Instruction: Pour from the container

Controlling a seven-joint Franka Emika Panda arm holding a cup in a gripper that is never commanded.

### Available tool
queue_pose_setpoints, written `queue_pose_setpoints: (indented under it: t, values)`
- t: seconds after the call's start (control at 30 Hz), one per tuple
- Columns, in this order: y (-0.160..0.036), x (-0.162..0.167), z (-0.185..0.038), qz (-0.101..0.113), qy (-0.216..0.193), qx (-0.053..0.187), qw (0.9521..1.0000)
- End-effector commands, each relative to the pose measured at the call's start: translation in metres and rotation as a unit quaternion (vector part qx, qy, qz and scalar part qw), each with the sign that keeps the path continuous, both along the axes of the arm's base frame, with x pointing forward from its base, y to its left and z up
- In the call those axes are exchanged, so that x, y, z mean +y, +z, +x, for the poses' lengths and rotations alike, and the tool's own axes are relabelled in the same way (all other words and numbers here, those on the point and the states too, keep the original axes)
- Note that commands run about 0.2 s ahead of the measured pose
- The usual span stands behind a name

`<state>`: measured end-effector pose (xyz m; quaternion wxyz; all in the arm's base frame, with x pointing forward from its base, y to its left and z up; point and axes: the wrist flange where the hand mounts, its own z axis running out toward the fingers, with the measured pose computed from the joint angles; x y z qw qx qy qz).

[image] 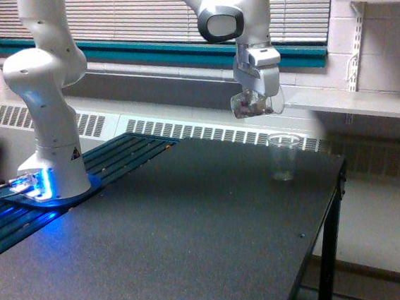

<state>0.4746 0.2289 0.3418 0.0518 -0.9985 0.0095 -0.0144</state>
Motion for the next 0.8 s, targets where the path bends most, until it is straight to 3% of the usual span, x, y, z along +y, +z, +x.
queue_pose_setpoints:
  t: [0.03, 0.63, 0.67, 0.7, 0.8]
  values:
    - [0.003, 0.003, -0.003, -0.010, 0.018, 0.011, 0.9997]
    - [-0.012, -0.002, 0.011, -0.025, 0.024, 0.029, 0.9990]
    - [-0.068, 0.009, -0.020, -0.031, 0.024, 0.059, 0.9975]
    - [-0.026, -0.003, 0.006, -0.025, 0.025, 0.028, 0.9990]
    - [-0.015, -0.001, 0.014, -0.027, 0.026, 0.035, 0.9987]
